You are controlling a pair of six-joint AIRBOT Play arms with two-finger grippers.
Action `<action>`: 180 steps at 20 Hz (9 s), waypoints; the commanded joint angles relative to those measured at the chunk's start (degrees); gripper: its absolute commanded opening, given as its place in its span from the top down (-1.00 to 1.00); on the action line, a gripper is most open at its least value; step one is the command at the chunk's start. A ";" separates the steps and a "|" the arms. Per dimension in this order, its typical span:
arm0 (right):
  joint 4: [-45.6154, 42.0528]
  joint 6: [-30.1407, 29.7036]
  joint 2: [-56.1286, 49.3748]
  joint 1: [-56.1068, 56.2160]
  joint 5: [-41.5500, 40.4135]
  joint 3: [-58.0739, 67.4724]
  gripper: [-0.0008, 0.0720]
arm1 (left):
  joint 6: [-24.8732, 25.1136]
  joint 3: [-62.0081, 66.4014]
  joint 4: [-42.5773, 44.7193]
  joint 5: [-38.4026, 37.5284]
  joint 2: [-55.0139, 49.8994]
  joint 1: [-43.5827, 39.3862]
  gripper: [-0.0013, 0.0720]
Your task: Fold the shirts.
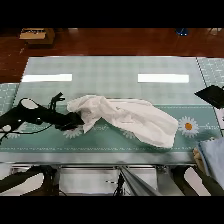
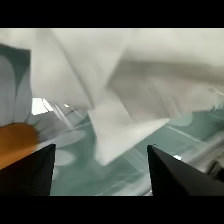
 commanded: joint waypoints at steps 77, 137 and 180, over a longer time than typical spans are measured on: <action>1.03 20.37 18.16 5.88 25.53 4.74 0.91 | -11.23 30.62 5.62 -19.39 38.97 26.56 0.88; 2.84 -0.26 -27.87 -5.79 -2.51 7.65 -0.39 | 1.01 -13.16 -9.03 3.65 1.81 -0.28 0.87; -9.03 20.50 21.66 4.81 6.32 32.44 0.90 | -13.90 71.69 11.65 -18.86 35.52 8.24 0.87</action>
